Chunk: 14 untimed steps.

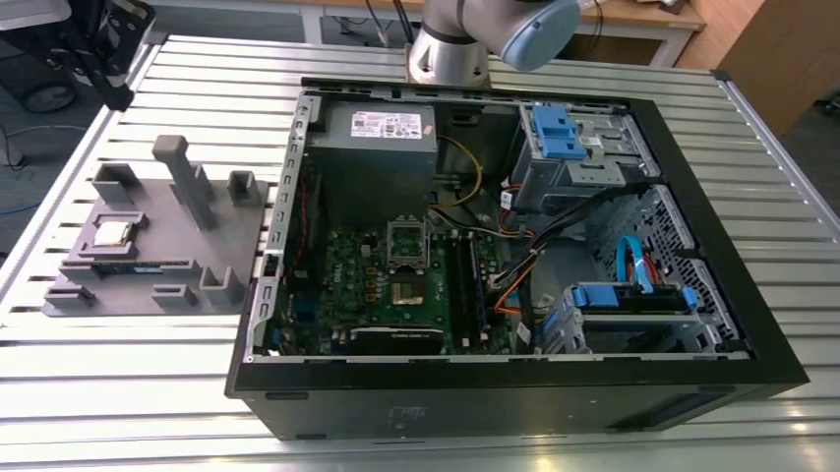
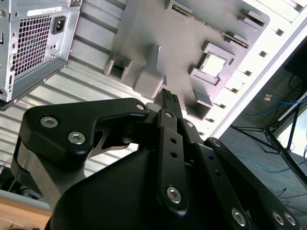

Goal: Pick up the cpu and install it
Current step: 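Pick up the cpu and move it towards the insertion slot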

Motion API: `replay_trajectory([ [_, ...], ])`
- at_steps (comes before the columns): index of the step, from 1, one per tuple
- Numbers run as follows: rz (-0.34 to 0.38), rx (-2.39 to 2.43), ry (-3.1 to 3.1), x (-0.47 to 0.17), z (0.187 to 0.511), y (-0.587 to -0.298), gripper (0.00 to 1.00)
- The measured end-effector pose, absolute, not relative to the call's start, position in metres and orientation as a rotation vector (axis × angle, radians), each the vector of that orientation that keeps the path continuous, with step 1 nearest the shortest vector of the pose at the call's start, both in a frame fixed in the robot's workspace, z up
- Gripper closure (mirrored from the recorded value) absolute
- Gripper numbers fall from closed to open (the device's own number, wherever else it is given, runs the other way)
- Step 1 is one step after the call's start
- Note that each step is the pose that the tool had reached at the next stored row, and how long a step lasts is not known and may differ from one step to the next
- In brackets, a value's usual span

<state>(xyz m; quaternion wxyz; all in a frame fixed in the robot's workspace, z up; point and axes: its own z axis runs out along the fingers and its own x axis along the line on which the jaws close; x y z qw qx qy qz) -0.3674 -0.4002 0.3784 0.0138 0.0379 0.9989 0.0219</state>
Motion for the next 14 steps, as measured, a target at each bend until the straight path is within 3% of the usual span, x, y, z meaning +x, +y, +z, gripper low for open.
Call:
replay_trajectory([
  [14, 0.068, 0.118, 3.111, -0.3728, 0.3703, -0.4002, 0.89],
])
